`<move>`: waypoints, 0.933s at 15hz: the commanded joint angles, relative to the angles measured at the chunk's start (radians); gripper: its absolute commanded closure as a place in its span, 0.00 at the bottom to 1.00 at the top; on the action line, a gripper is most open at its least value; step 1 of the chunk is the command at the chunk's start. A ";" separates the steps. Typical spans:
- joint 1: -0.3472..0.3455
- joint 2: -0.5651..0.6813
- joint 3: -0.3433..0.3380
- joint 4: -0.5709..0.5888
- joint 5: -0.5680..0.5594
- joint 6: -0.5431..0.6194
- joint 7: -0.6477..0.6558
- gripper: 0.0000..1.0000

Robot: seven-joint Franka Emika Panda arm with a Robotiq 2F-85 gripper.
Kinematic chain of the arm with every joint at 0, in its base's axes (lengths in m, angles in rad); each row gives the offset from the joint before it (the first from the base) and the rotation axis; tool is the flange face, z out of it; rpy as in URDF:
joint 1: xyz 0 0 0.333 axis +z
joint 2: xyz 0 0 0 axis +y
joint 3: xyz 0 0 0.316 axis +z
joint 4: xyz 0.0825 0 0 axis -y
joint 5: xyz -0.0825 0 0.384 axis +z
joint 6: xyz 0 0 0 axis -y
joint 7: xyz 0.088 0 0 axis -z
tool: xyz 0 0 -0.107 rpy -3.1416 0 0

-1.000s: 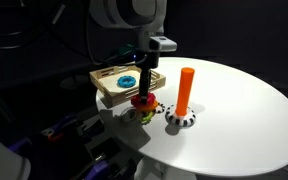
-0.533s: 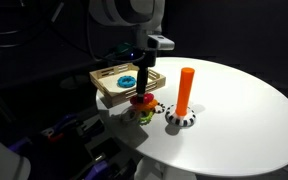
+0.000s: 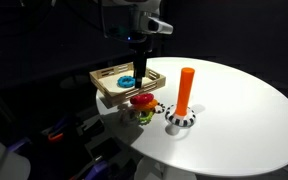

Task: Remove the red ring from the crate and put it on the table

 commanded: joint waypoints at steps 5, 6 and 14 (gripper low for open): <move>-0.010 -0.112 0.065 0.064 0.080 -0.217 -0.271 0.00; -0.011 -0.132 0.072 0.070 0.066 -0.248 -0.275 0.00; -0.019 -0.319 0.102 0.089 0.065 -0.319 -0.346 0.00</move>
